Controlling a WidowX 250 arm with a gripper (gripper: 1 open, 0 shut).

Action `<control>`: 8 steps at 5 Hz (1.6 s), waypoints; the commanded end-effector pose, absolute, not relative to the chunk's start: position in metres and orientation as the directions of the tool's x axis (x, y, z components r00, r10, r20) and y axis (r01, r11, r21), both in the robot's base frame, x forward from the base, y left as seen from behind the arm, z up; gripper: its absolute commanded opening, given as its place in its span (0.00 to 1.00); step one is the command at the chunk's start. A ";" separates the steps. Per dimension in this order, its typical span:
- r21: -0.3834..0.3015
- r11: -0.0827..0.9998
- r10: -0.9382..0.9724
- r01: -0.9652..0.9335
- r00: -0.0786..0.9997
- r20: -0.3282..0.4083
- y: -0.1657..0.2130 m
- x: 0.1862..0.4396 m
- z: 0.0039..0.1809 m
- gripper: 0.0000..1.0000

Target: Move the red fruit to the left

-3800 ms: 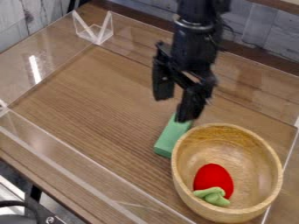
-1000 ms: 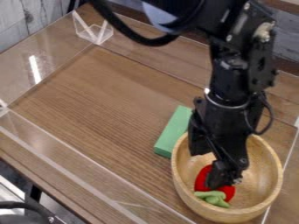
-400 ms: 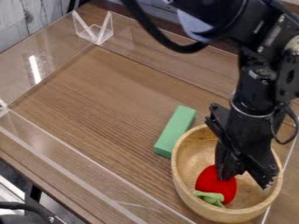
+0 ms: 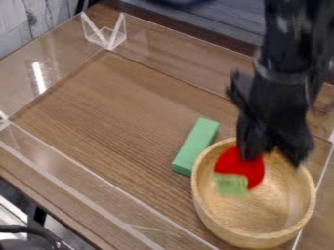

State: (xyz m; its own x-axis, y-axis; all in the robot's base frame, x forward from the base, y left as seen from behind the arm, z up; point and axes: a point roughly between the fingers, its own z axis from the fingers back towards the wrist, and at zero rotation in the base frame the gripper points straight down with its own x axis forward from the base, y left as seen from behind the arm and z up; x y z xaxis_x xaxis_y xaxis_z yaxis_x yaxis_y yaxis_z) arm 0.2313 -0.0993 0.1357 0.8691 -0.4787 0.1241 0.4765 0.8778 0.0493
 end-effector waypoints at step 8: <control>-0.050 0.996 -0.060 0.076 0.963 0.263 -0.085 0.215 0.188 0.00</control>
State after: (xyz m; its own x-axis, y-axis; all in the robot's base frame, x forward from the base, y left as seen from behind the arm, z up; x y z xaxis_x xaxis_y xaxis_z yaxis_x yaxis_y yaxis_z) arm 0.2135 -0.0849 0.1800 0.9702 -0.0611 0.2343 0.0723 0.9966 -0.0396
